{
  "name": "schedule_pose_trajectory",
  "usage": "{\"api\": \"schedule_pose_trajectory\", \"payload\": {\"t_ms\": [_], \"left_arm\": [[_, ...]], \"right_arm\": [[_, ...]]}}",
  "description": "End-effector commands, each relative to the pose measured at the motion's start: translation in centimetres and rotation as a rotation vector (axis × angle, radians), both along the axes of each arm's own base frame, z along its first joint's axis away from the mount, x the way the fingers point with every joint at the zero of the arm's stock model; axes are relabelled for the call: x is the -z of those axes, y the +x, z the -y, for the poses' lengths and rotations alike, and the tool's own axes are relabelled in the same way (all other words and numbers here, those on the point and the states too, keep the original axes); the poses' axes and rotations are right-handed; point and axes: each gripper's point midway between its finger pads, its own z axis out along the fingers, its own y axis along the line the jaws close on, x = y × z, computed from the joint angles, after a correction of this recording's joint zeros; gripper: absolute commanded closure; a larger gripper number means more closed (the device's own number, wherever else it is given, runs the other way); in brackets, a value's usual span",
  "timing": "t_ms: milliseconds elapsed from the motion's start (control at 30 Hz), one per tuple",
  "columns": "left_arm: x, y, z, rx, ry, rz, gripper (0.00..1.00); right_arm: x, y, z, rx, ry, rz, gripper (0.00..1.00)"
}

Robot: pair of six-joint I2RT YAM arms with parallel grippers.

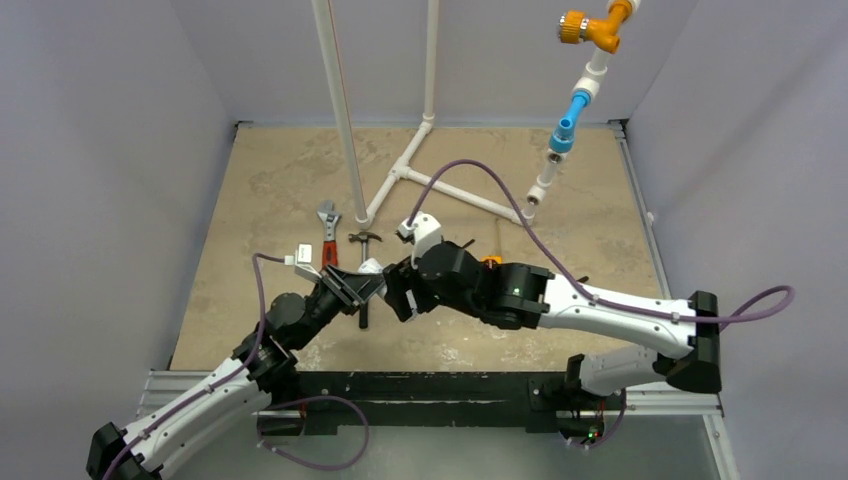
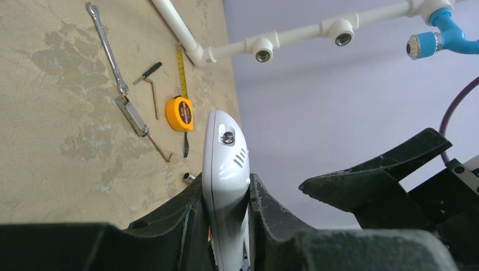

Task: Load the batteries into the remote control

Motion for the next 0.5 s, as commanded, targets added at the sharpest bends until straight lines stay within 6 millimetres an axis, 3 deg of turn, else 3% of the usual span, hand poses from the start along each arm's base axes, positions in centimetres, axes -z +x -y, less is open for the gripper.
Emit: {"api": "schedule_pose_trajectory", "payload": {"t_ms": [0, 167, 467], "left_arm": [[-3.0, -0.5, 0.2, 0.024, -0.105, 0.062, 1.0], [-4.2, -0.8, 0.2, 0.035, -0.157, 0.07, 1.0], [-5.8, -1.3, 0.5, 0.069, -0.221, 0.083, 1.0]], "right_arm": [[-4.0, 0.9, 2.0, 0.177, 0.249, 0.008, 0.26], [-4.7, 0.7, 4.5, 0.298, 0.537, -0.075, 0.25], [-5.3, -0.9, 6.9, 0.297, 0.914, -0.178, 0.19]]}}
